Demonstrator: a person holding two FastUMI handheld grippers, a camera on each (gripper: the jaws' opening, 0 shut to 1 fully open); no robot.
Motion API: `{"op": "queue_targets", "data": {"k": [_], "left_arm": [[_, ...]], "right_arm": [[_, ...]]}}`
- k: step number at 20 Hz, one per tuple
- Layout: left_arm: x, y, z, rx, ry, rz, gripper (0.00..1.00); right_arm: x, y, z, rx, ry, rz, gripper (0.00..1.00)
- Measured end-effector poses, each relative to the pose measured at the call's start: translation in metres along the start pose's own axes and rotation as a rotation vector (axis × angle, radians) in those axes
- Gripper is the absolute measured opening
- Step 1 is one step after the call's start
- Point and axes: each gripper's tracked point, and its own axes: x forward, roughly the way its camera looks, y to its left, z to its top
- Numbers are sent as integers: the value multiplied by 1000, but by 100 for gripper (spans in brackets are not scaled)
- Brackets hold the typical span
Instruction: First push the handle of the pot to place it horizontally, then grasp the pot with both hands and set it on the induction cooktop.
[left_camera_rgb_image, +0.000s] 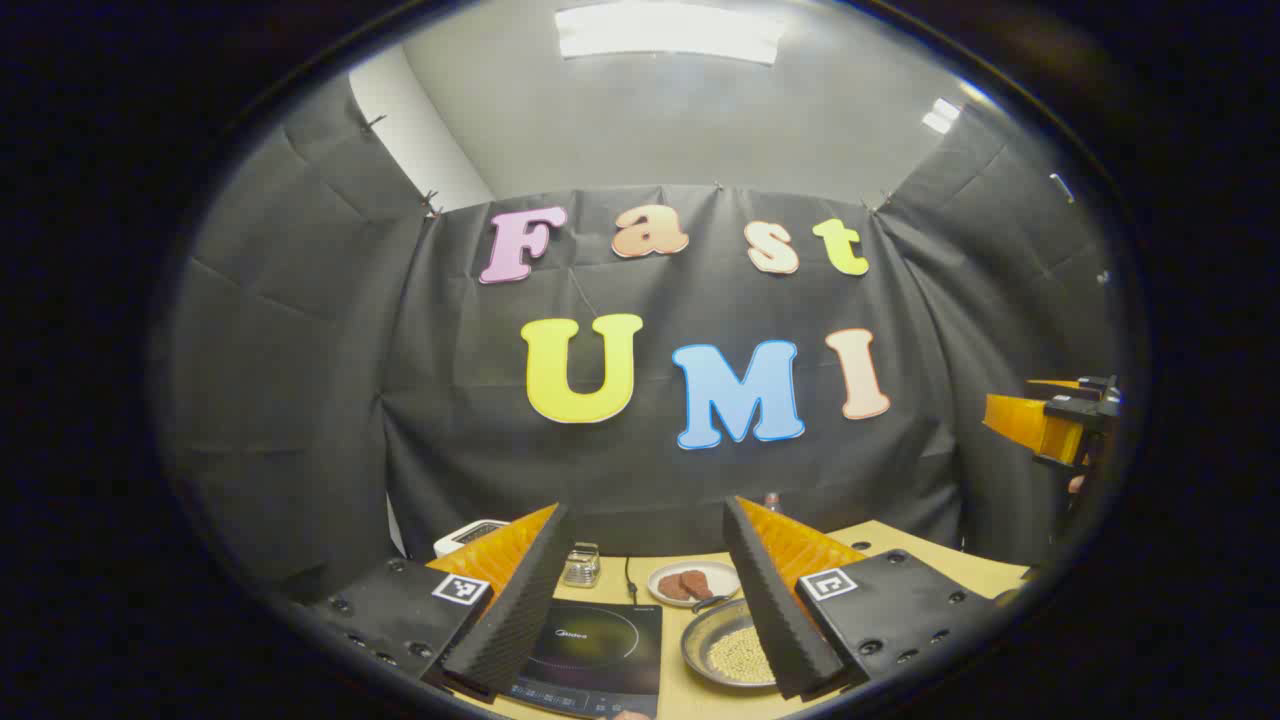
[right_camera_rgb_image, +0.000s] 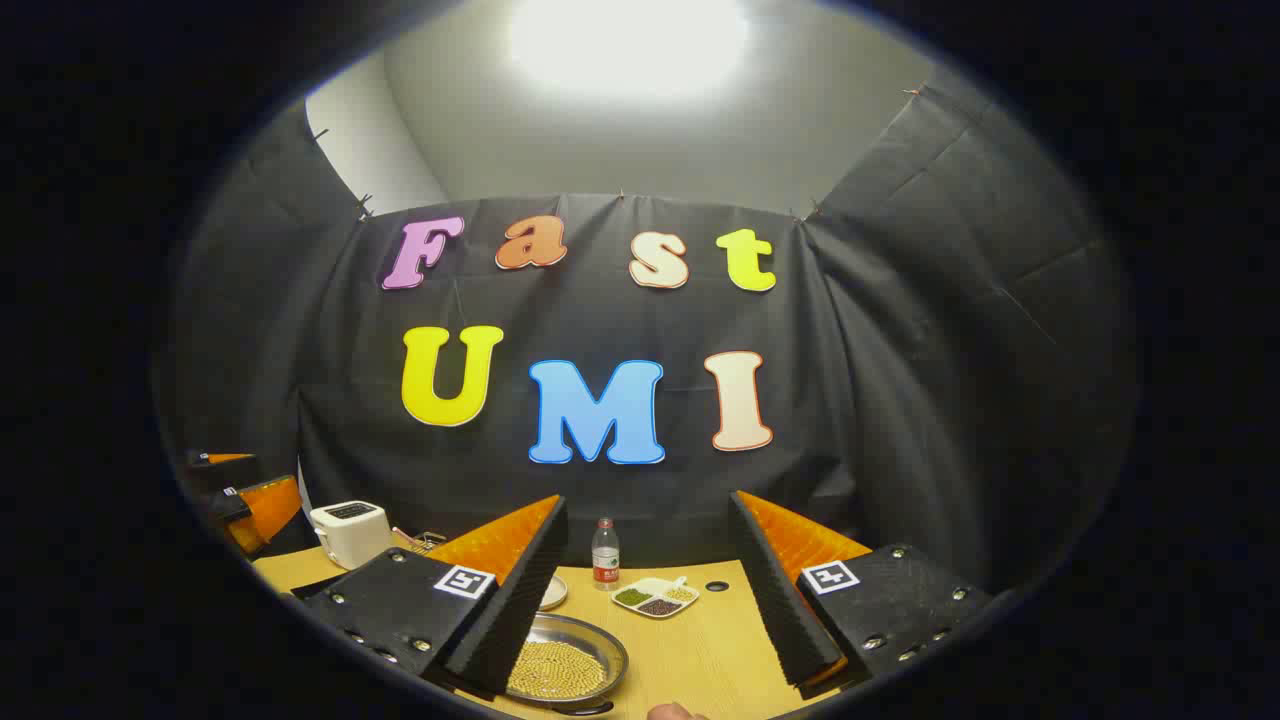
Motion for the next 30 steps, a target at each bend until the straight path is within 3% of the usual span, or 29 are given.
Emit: {"op": "queue_targets", "data": {"k": [8, 10, 12, 13, 15, 16, 30], "left_arm": [[-13, -17, 2, 12, -4, -15, 97], [-17, -21, 2, 6, -2, -14, 100], [-22, -23, -4, 0, 11, -13, 94], [-24, -23, -8, -5, 16, -14, 97], [-26, -24, -11, -10, 26, -12, 94], [-26, -23, -13, -13, 28, -9, 100], [-27, -1, -16, -11, 21, 6, 97]], "right_arm": [[-8, -14, -3, 0, 4, -2, 96], [-10, -17, -4, 2, 6, -4, 96], [-12, -19, -5, 6, 7, -6, 96], [-13, -20, -5, 7, 5, -10, 96], [-15, -21, -9, 3, 13, -14, 96], [-17, -21, -11, 1, 18, -13, 96], [-15, -10, -24, -12, 64, -14, 96]]}}
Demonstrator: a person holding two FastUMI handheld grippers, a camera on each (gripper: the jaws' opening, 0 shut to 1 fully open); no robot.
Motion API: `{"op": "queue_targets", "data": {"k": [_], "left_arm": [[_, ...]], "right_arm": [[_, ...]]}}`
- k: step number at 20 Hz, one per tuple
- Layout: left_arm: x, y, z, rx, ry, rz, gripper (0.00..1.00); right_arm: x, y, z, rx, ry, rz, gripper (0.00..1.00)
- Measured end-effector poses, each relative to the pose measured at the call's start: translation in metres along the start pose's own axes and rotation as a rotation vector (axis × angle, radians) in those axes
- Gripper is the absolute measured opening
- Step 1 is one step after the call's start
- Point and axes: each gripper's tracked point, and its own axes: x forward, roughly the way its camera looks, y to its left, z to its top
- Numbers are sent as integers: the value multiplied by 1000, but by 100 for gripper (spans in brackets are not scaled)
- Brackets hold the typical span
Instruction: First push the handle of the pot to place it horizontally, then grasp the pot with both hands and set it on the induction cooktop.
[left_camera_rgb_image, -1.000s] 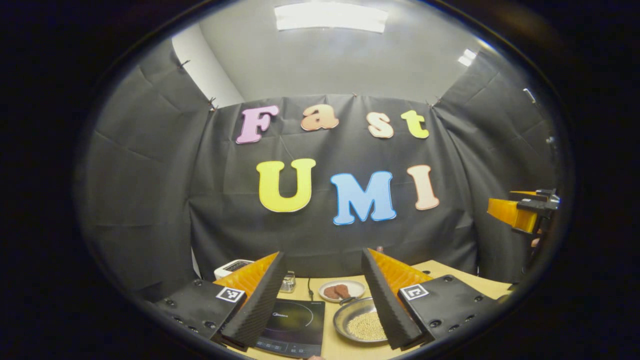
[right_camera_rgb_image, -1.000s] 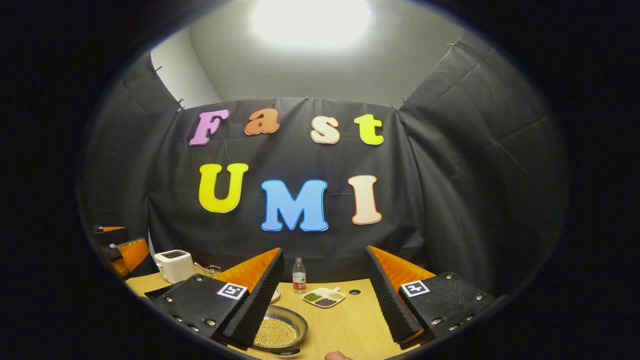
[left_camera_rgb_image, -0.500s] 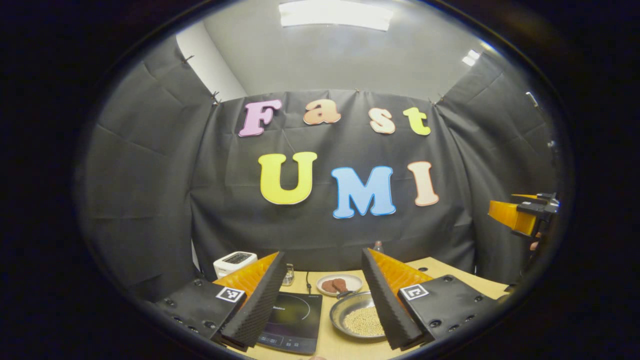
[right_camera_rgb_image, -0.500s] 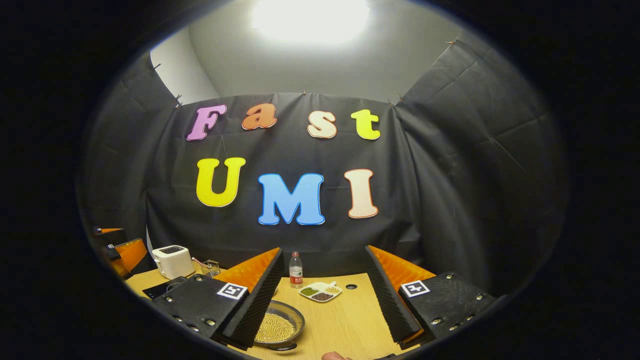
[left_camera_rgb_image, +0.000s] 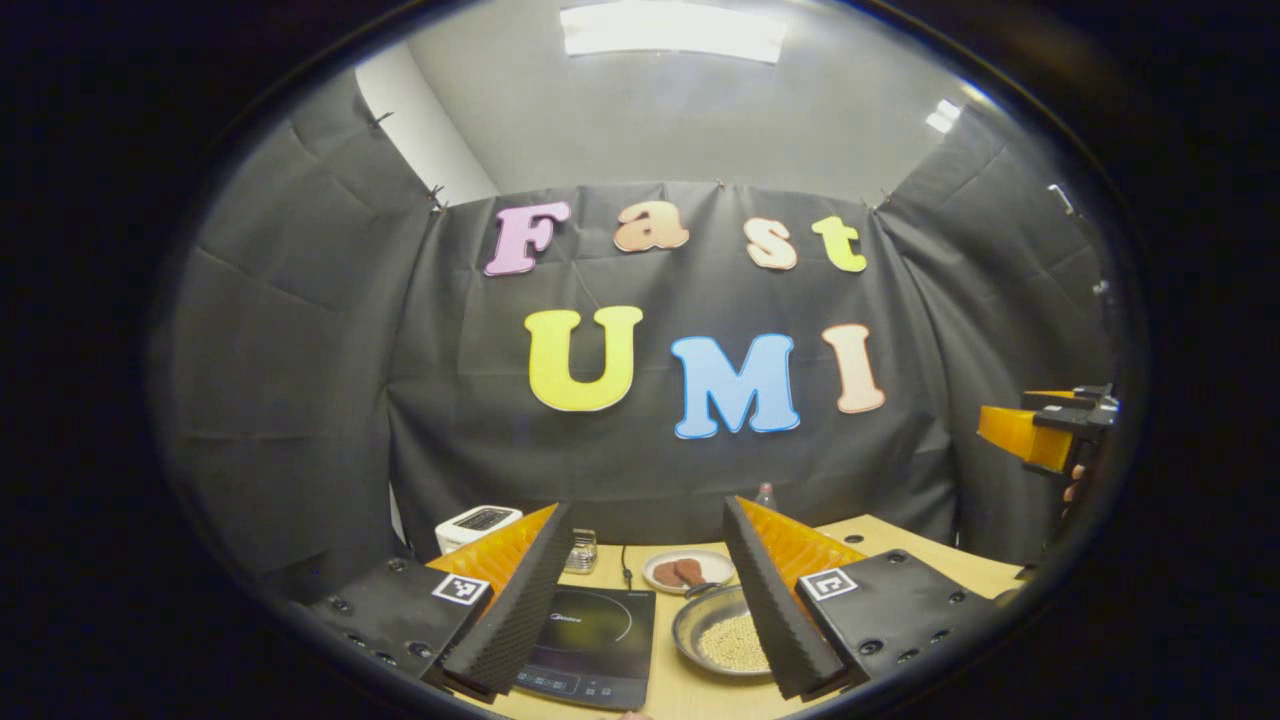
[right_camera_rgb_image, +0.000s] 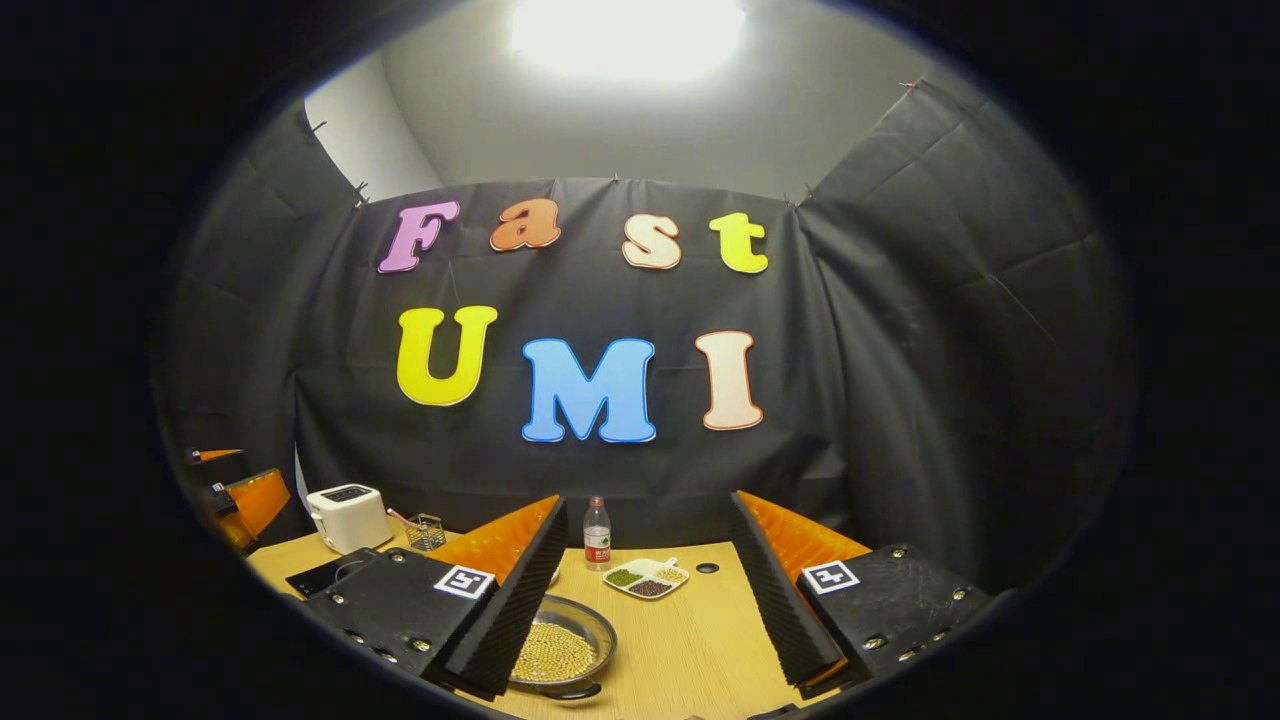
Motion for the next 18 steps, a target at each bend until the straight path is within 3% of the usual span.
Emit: {"op": "queue_targets", "data": {"k": [1, 4, 6, 8, 9, 10, 11, 14, 18], "left_arm": [[0, 1, 0, 0, 0, 0, 97], [-1, 9, 1, 3, -7, 7, 99], [0, 13, 4, 3, -15, 10, 100], [1, 17, 4, 5, -18, 10, 94], [2, 20, 4, 5, -20, 9, 97], [3, 24, 6, 7, -25, 10, 99], [4, 27, 7, 11, -29, 13, 100], [6, 40, 7, 9, -37, 19, 100], [10, 64, 2, 12, -37, 28, 99]], "right_arm": [[1, 2, -2, 0, 8, 1, 96], [1, 6, -7, -6, 32, -7, 72], [2, 8, -6, -11, 31, -9, 65], [3, 20, -5, -3, 32, 30, 43], [-1, 25, -5, -19, 47, 26, 42], [5, 17, -10, -30, 52, 10, 22], [8, 18, -14, -29, 62, 10, 11], [5, 42, -27, -16, 105, 61, 1], [8, 71, -44, -21, 151, 115, 1]]}}
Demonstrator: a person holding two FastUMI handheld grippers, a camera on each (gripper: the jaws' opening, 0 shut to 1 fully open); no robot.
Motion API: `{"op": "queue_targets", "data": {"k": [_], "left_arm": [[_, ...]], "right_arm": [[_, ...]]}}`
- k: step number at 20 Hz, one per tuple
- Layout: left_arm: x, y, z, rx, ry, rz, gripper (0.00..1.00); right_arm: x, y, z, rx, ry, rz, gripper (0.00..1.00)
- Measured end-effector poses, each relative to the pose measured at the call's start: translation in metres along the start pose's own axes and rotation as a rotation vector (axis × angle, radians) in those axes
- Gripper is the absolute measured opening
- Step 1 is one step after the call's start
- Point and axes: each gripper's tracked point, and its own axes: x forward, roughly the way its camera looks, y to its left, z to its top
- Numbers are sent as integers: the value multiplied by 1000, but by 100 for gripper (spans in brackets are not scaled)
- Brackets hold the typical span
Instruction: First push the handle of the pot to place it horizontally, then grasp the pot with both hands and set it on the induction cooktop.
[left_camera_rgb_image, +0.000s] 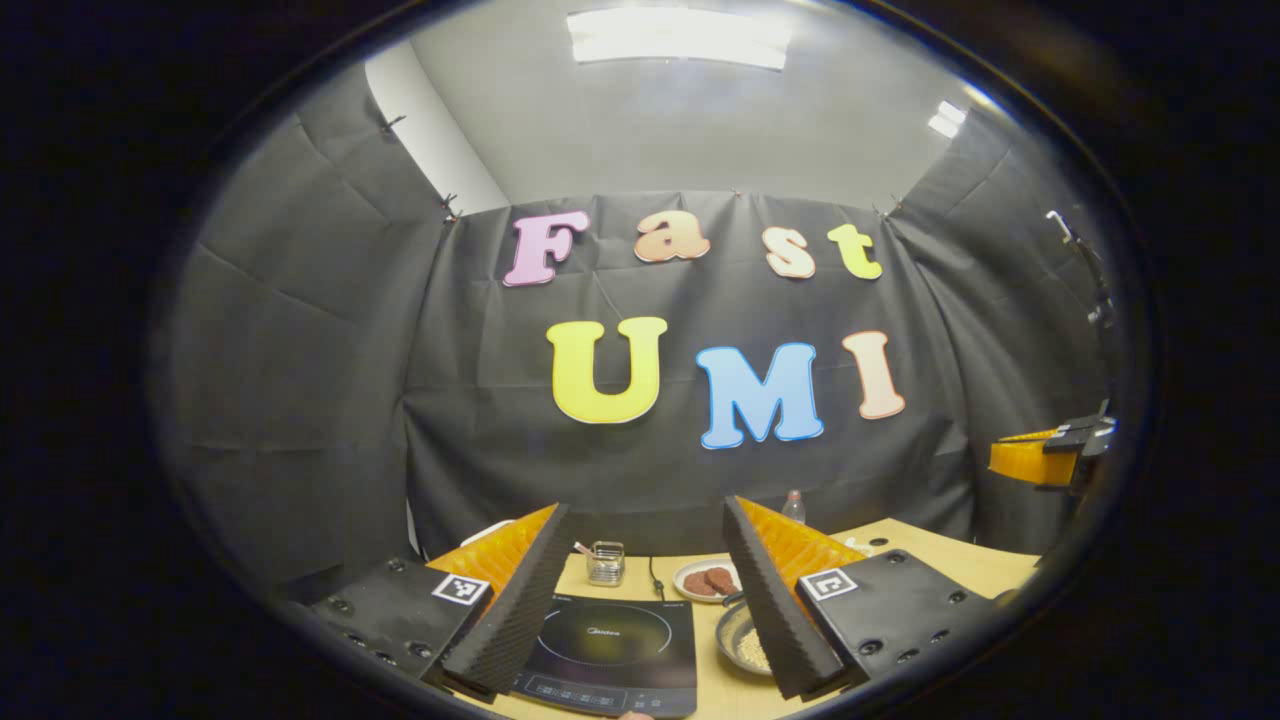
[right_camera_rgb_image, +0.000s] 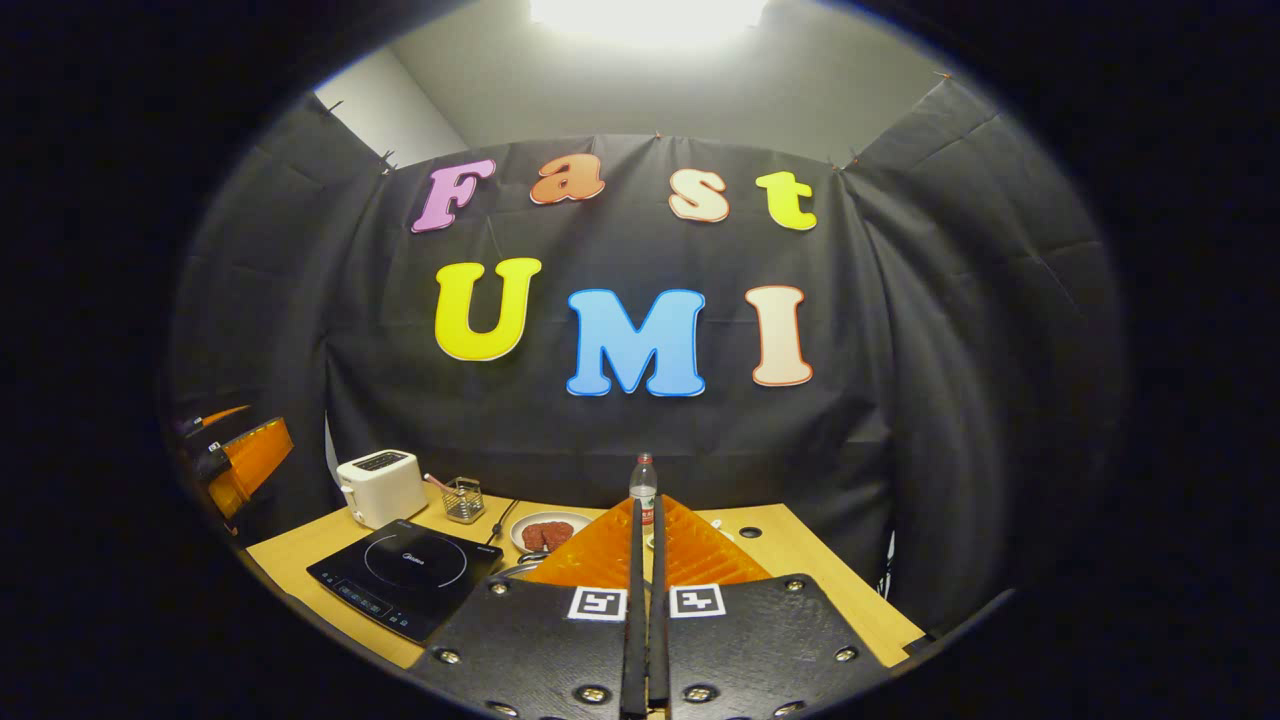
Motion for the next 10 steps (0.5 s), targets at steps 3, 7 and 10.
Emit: {"op": "queue_targets", "data": {"k": [3, 7, 10], "left_arm": [[0, 20, -9, -5, 13, 2, 99], [-3, 52, -20, 17, 26, 37, 97], [-2, 59, -27, 14, 34, 61, 97]], "right_arm": [[3, 31, -31, -12, 80, 75, 1], [5, 57, -72, -48, 188, 156, 1], [9, 72, -98, -91, 249, 232, 1]]}}
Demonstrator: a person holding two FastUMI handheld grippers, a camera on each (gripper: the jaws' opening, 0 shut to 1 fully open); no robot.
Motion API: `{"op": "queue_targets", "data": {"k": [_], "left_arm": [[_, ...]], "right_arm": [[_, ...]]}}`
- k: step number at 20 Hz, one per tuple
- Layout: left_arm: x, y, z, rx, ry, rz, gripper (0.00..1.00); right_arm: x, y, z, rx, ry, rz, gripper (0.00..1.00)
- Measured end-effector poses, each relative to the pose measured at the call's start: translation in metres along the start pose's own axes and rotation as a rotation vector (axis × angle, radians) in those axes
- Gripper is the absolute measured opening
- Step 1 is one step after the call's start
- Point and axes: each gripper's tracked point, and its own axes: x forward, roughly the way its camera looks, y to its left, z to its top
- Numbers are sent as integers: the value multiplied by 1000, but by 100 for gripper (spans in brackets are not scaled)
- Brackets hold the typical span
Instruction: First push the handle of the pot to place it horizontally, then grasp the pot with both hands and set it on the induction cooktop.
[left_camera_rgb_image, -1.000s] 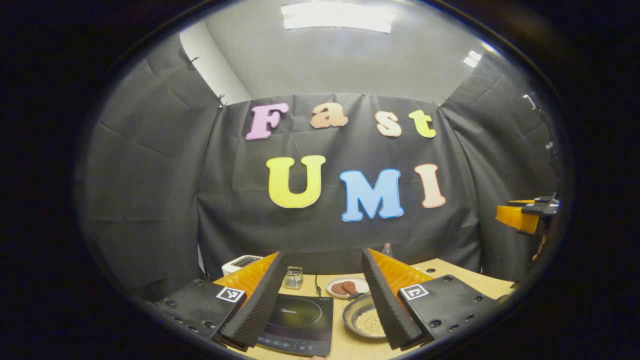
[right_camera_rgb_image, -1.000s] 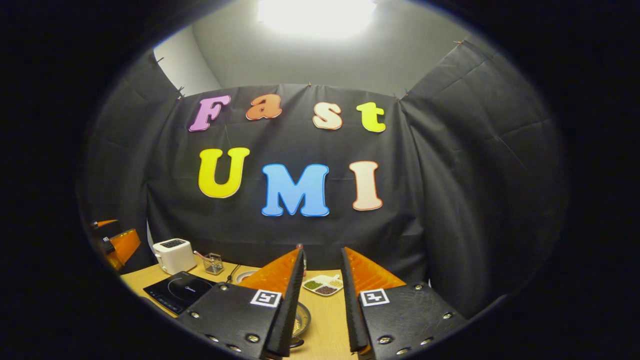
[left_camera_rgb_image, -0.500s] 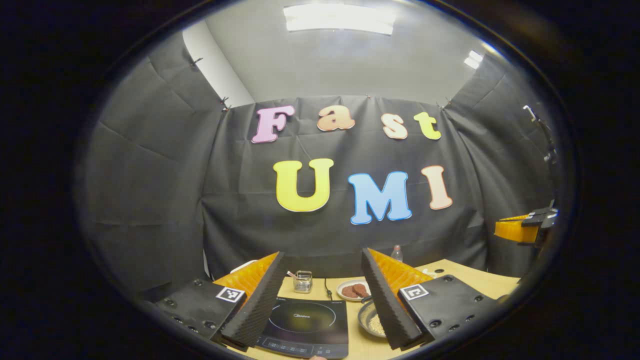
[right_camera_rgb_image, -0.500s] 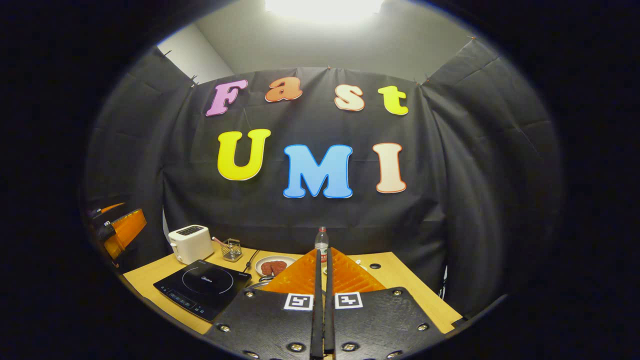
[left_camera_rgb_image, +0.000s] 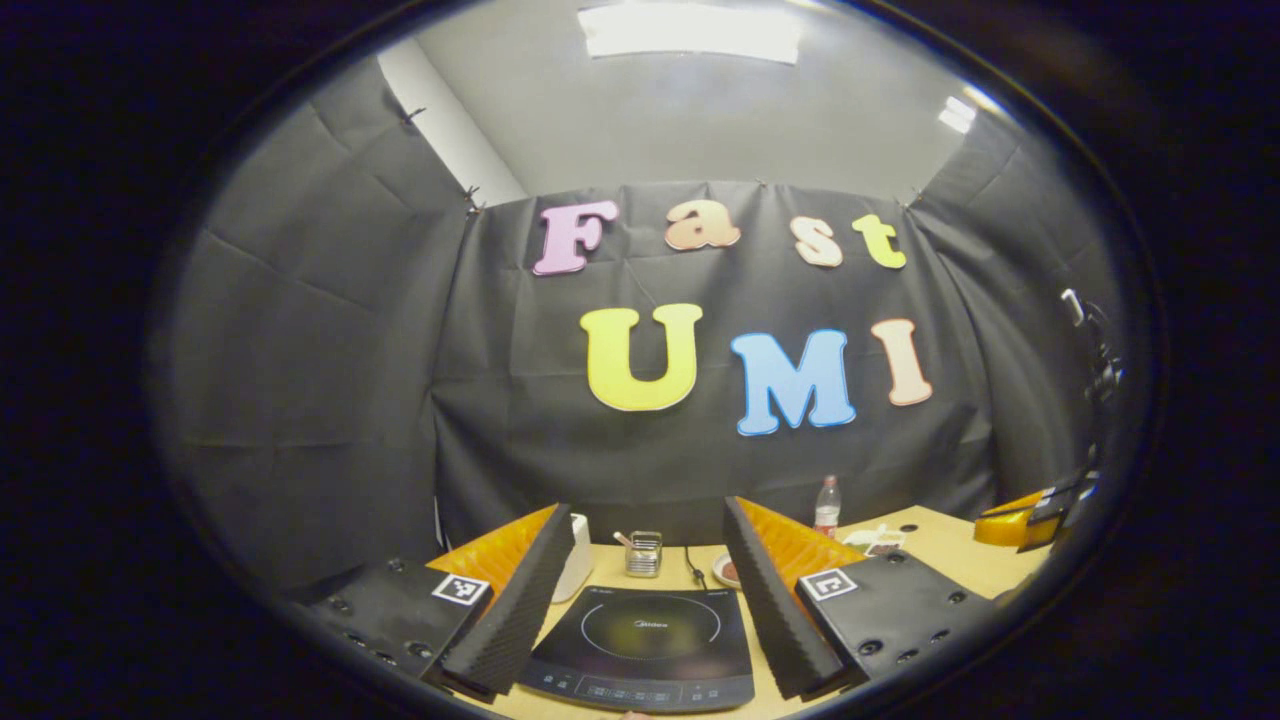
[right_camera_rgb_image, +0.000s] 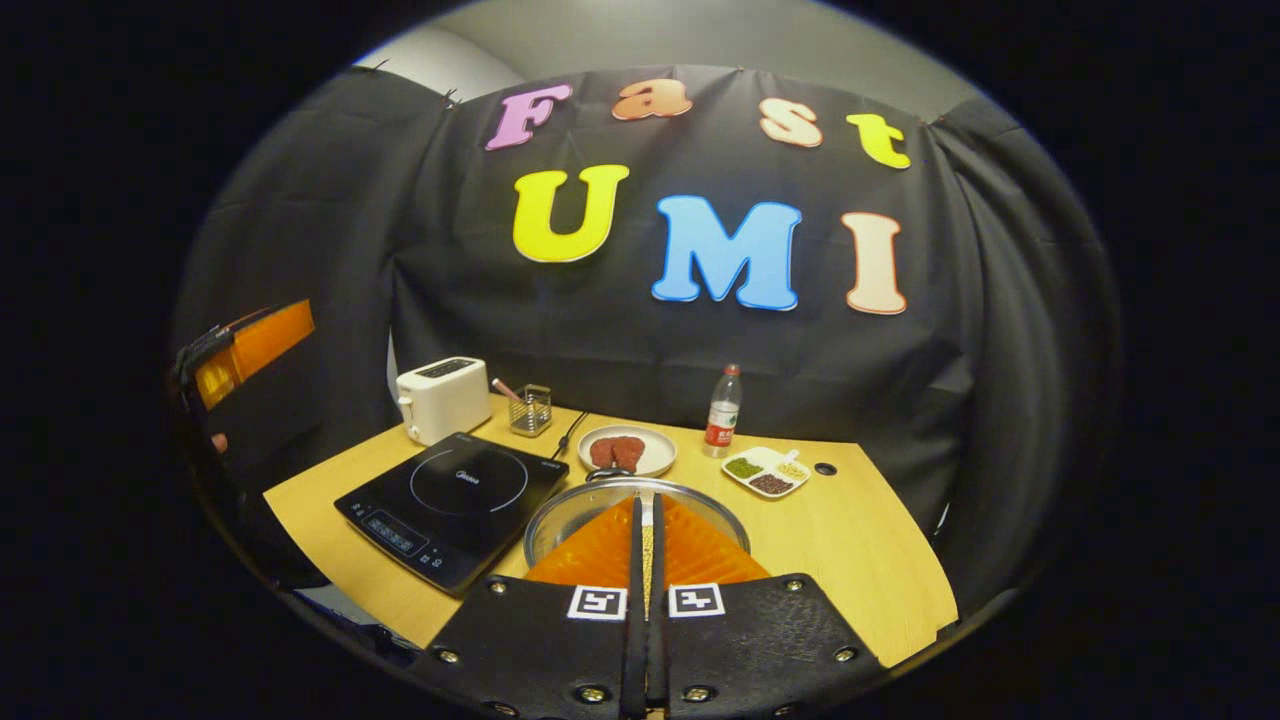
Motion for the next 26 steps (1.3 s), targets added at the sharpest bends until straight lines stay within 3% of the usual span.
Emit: {"op": "queue_targets", "data": {"k": [3, 17, 26], "left_arm": [[8, 3, -7, -1, 21, 40, 100], [35, -31, -31, 29, 105, 149, 97], [45, -50, -44, 54, 142, 158, 100]], "right_arm": [[15, 14, -31, 3, 78, 95, 1], [42, 24, -158, -94, 425, 375, 1], [48, 7, -193, -139, 535, 418, 1]]}}
